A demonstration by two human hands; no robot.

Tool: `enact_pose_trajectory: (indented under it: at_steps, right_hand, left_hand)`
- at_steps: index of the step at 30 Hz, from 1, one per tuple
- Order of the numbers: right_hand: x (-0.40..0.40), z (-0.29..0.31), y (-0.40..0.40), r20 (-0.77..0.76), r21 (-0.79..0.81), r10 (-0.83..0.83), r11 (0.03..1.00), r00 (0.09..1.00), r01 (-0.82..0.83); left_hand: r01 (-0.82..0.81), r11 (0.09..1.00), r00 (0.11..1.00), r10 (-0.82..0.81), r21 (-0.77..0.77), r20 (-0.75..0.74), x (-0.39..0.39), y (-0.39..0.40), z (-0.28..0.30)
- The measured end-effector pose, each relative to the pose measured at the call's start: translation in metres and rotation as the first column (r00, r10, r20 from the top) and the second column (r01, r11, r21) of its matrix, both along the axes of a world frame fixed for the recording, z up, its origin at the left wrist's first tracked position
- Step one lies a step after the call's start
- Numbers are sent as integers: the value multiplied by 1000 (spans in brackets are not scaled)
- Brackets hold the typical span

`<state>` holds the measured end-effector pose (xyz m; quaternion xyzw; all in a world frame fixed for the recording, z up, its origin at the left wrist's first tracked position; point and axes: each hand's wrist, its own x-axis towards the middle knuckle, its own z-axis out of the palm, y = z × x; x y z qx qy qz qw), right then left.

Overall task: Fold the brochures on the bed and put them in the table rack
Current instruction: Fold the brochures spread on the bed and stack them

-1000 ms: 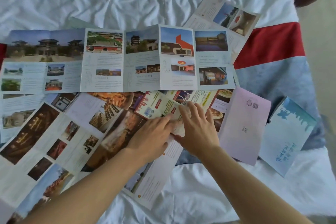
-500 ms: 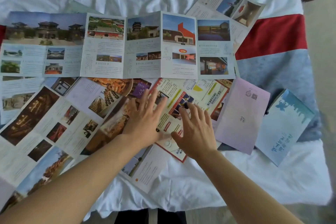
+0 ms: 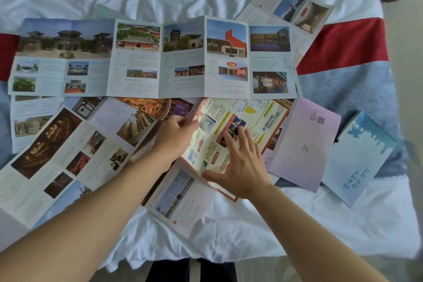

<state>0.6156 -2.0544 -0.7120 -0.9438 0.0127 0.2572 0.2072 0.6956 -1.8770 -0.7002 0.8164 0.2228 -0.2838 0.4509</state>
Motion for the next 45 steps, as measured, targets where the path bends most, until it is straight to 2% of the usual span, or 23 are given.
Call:
enact_pose_trajectory:
  at_steps: [2, 5, 7, 8, 10, 12, 14, 17, 21, 24, 30, 38, 41, 43, 45]
  right_hand:
    - [-1, 7, 6, 66, 10, 67, 998, 996, -68]
    - [-2, 14, 15, 167, 5, 91, 996, 982, -93]
    - [1, 16, 18, 294, 24, 38, 999, 955, -48]
    - [3, 17, 18, 331, 49, -7, 999, 944, -10]
    - [10, 20, 17, 305, 84, -92, 994, 948, 69]
    - [17, 23, 15, 241, 92, -142, 988, 960, 124]
    - [24, 25, 12, 203, 79, -156, 987, 967, 143]
    - [30, 30, 7, 192, 34, -192, 981, 962, 189]
    - [36, 27, 3, 352, -68, -152, 980, 924, 187]
    - [40, 22, 0, 310, -134, -135, 974, 941, 184]
    - [26, 7, 4, 160, -81, -118, 988, 980, 133]
    - [22, 9, 9, 209, -19, -130, 990, 969, 136]
    - [18, 8, 10, 192, -18, -115, 993, 975, 120]
    - [17, 5, 9, 172, -29, -110, 993, 979, 117]
    - [15, 3, 9, 152, -34, -93, 995, 984, 99]
  left_hand:
    - [-126, 980, 990, 116, -152, -77, 1, -3, 4]
    - [-297, 892, 953, 253, -342, -166, 3, -11, 9]
    - [-282, 887, 958, 238, -367, -161, 4, -15, 10]
    - [-215, 914, 975, 184, -345, -122, 4, -16, 9]
    - [22, 978, 1000, -19, -206, 14, 4, -16, 6]
    - [238, 970, 965, -231, -43, 128, 2, -15, 5]
    - [302, 953, 935, -301, 24, 187, 0, -15, 3]
    - [266, 960, 937, -279, 85, 212, -3, -13, 0]
    - [91, 996, 967, -93, 22, 239, -2, -8, -3]
    - [32, 999, 971, -27, -16, 239, -1, -4, -1]
    - [135, 989, 989, -131, -55, 73, -4, 1, -1]
    - [2, 966, 999, -12, -257, -37, -1, 8, 3]
    - [80, 981, 996, -86, -177, -23, -1, 11, 0]
    - [181, 983, 983, -181, -10, 18, -3, 12, -2]
    - [204, 972, 978, -208, 115, 28, -4, 14, -3]
